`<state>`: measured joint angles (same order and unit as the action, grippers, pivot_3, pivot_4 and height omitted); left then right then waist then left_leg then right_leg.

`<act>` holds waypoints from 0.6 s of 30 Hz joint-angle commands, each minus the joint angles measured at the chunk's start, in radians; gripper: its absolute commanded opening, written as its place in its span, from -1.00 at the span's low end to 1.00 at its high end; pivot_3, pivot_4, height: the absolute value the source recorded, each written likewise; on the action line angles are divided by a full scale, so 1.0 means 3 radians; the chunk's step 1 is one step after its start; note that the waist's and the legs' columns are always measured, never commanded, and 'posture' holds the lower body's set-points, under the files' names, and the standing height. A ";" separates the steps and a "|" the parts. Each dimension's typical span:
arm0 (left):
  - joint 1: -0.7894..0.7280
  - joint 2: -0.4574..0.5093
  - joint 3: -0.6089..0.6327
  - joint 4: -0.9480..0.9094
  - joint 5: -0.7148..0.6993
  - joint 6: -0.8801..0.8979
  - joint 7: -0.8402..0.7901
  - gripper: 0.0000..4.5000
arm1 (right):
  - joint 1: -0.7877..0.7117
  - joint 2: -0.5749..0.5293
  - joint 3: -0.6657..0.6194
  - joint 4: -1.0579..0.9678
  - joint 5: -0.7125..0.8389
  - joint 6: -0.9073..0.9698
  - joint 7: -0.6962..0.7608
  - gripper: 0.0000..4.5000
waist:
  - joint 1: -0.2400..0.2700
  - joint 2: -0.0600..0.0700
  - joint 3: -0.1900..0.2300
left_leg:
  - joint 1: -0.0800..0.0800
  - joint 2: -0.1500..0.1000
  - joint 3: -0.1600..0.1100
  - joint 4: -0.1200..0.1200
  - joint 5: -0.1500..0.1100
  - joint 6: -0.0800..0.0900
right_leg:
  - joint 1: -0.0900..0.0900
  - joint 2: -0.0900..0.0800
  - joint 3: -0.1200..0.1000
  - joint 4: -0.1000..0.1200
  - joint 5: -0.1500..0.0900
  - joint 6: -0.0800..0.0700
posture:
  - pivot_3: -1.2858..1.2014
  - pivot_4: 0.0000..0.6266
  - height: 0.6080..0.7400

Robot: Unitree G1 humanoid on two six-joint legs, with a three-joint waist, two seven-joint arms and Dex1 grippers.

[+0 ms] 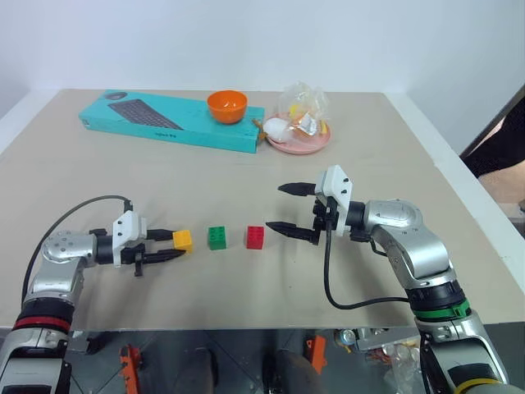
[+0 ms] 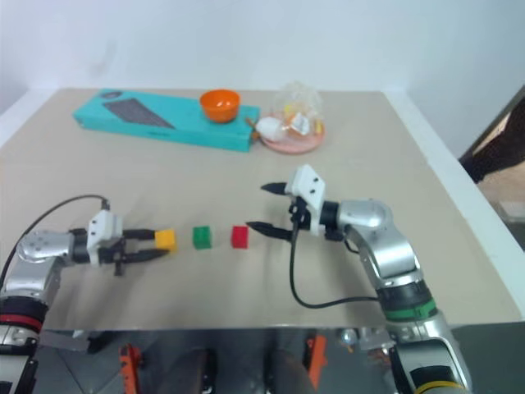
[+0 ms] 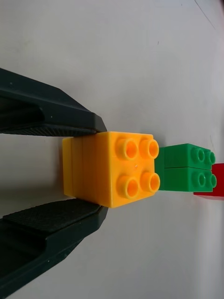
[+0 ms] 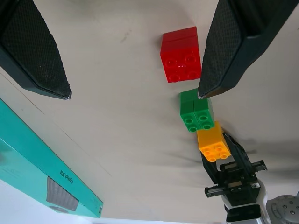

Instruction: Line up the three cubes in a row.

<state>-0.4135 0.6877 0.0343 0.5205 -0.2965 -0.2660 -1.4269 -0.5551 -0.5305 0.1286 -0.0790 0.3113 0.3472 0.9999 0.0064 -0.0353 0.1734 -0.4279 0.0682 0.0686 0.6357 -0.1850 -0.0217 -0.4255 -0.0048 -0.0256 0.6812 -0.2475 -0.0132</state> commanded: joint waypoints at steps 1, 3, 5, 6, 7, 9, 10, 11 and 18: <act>-0.0045 0.0084 -0.0044 0.0051 0.0103 -0.0046 -0.0029 -0.15 | -0.0015 -0.0015 -0.0036 -0.0131 0.0031 -0.0020 0.0000 1.00 | 0.0000 0.0000 0.0000 | 0.0000 0.0000 0.0000 0.0000 0.0000 0.0000 | 0.0000 0.0000 0.0000 0.0001 0.0000 0.0000 | 0.03 -0.52 1.00; -0.0066 0.0086 -0.0046 0.0040 0.0111 -0.0049 -0.0036 0.20 | -0.0013 -0.0013 -0.0033 -0.0132 0.0032 -0.0019 0.0000 1.00 | -0.0001 0.0000 0.0000 | 0.0000 0.0000 -0.0001 0.0000 0.0000 0.0000 | 0.0000 0.0001 0.0000 0.0001 0.0000 0.0000 | 0.03 -0.52 1.00; -0.0082 0.0105 -0.0032 -0.0004 0.0095 -0.0023 -0.0032 0.53 | -0.0009 -0.0015 -0.0035 -0.0137 0.0034 -0.0017 0.0000 1.00 | 0.0000 0.0000 0.0000 | -0.0001 0.0000 -0.0001 0.0000 0.0000 0.0000 | 0.0000 0.0001 0.0000 0.0001 0.0000 0.0000 | 0.03 -0.52 1.00; -0.0083 0.0119 -0.0020 -0.0042 0.0075 0.0002 -0.0029 0.67 | -0.0008 -0.0016 -0.0036 -0.0138 0.0034 -0.0016 0.0000 1.00 | 0.0001 0.0000 0.0000 | -0.0001 0.0000 -0.0001 0.0000 0.0000 0.0000 | 0.0000 0.0000 -0.0001 0.0001 0.0000 0.0000 | 0.03 -0.52 1.00; -0.0071 0.0144 0.0002 -0.0117 0.0038 0.0096 -0.0014 0.81 | -0.0005 -0.0017 -0.0039 -0.0143 0.0036 -0.0013 -0.0002 1.00 | 0.0001 0.0000 0.0000 | -0.0001 0.0000 0.0000 0.0000 0.0000 0.0000 | 0.0000 0.0000 0.0000 0.0001 0.0000 0.0000 | 0.03 -0.52 1.00; -0.0038 0.0195 0.0040 -0.0276 -0.0037 0.0261 -0.0003 0.99 | 0.0003 -0.0020 -0.0047 -0.0157 0.0044 -0.0002 -0.0006 1.00 | 0.0000 0.0000 0.0000 | -0.0003 0.0000 0.0000 0.0000 0.0000 0.0000 | -0.0002 0.0000 0.0001 0.0000 -0.0001 0.0001 | 0.03 -0.52 1.00; 0.0003 0.0237 0.0091 -0.0450 -0.0138 0.0465 0.0026 0.99 | 0.0016 -0.0024 -0.0057 -0.0181 0.0056 0.0012 -0.0009 1.00 | 0.0000 0.0000 0.0000 | -0.0004 0.0000 0.0000 0.0000 0.0000 0.0000 | -0.0003 -0.0001 0.0001 0.0000 -0.0001 0.0001 | 0.03 -0.52 1.00; 0.0050 0.0274 0.0139 -0.0620 -0.0229 0.0652 0.0067 0.99 | 0.0032 -0.0032 -0.0070 -0.0208 0.0071 0.0026 -0.0010 1.00 | -0.0001 0.0000 0.0000 | -0.0005 0.0000 -0.0001 0.0000 0.0000 0.0000 | -0.0003 -0.0001 0.0000 0.0000 -0.0001 0.0001 | 0.03 -0.52 1.00; 0.0307 0.0490 0.0549 -0.1810 -0.0931 0.2153 0.0670 0.99 | 0.0121 -0.0067 -0.0186 -0.0437 0.0265 0.0241 -0.0053 1.00 | -0.0010 0.0001 0.0001 | -0.0003 0.0002 -0.0009 0.0000 0.0000 0.0000 | -0.0002 -0.0001 0.0000 0.0001 -0.0002 0.0002 | 0.03 -0.52 1.00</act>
<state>-0.3142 0.8273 0.1438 0.0498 -0.5224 0.2945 -1.2957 -0.5160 -0.5428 0.1089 -0.1608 0.3670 0.4187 0.9943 0.0032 -0.0351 0.1738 -0.4285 0.0689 0.0659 0.6359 -0.1850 -0.0218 -0.4257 -0.0051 -0.0257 0.6815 -0.2480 -0.0127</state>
